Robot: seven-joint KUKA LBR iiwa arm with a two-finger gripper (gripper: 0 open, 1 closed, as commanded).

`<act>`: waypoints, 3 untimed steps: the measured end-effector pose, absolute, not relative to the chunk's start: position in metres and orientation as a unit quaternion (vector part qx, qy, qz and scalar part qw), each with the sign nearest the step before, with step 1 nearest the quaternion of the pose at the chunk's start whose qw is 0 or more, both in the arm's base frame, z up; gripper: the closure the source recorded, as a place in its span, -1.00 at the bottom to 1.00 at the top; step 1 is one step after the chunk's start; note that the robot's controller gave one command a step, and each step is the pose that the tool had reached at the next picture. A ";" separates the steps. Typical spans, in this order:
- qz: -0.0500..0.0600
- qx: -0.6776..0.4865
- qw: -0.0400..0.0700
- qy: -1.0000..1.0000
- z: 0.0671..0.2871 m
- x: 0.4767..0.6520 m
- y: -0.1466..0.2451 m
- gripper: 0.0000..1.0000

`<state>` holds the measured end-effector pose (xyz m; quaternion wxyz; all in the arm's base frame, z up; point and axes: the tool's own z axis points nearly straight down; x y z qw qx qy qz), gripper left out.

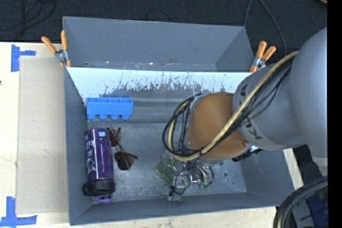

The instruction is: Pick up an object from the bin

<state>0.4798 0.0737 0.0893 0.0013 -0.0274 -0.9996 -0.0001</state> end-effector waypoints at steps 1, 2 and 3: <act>-0.002 -0.058 -0.018 -0.998 0.062 0.492 0.051 -1.00; -0.001 -0.038 -0.006 -0.999 0.068 0.484 0.057 -1.00; -0.001 -0.051 -0.010 -0.999 0.066 0.487 0.054 -1.00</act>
Offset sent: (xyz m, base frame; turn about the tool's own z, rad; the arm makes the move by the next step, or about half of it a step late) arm 0.0012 -0.0164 -0.0231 0.0196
